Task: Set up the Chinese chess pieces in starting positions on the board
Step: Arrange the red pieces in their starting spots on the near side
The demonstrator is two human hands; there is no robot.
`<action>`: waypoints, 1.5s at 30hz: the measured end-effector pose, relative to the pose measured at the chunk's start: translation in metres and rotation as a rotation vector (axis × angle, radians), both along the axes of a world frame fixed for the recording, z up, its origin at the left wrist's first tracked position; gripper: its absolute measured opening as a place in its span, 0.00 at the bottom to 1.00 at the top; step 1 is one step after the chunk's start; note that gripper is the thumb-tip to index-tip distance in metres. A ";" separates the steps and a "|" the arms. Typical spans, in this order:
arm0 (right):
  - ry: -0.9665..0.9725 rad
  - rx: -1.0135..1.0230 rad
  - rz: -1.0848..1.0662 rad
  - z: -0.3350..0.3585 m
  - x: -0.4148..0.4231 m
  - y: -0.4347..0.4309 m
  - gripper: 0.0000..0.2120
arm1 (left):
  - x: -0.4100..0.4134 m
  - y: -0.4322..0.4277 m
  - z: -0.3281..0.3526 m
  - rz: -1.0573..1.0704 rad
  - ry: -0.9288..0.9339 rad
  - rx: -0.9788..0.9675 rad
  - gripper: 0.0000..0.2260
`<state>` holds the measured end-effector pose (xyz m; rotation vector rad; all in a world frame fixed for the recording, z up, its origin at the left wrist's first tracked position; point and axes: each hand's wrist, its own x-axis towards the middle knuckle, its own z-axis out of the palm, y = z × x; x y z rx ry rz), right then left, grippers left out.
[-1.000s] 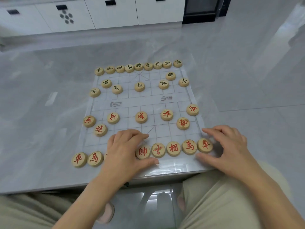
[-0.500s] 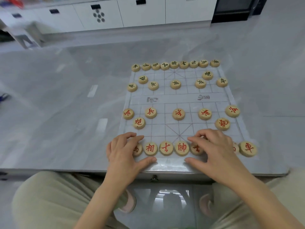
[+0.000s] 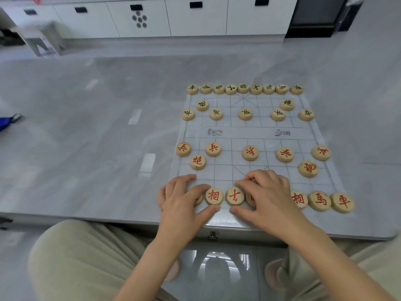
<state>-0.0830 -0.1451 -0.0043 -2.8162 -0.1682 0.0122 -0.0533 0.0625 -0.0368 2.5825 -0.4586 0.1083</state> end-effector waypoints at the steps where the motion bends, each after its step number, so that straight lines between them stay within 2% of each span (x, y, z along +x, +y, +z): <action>1: -0.002 0.002 -0.001 0.000 0.001 0.001 0.31 | 0.000 0.000 0.000 0.001 -0.001 0.003 0.23; 9: 0.017 -0.012 -0.018 -0.001 0.002 0.003 0.29 | 0.001 -0.001 -0.001 0.013 -0.013 0.000 0.23; 14: 0.024 -0.012 -0.016 0.002 0.003 0.008 0.33 | 0.004 0.011 0.009 0.032 0.017 0.003 0.34; 17: 0.054 0.015 0.024 0.008 0.007 0.020 0.35 | 0.011 0.035 0.014 0.054 0.065 0.024 0.37; 22: 0.066 0.016 0.110 0.012 0.017 0.052 0.28 | 0.019 0.064 0.009 0.058 0.105 0.078 0.34; 31: 0.044 -0.049 0.126 0.003 0.026 0.076 0.23 | 0.020 0.063 0.003 0.097 0.057 -0.017 0.26; 37: 0.041 -0.040 0.110 0.004 0.026 0.077 0.21 | 0.020 0.063 0.003 0.091 0.068 -0.021 0.26; 40: 0.069 -0.049 0.114 0.006 0.027 0.077 0.25 | 0.020 0.062 0.005 0.091 0.087 -0.021 0.28; 45: 0.119 -0.038 0.015 0.016 0.022 0.051 0.40 | 0.016 0.061 0.010 0.042 0.124 -0.005 0.35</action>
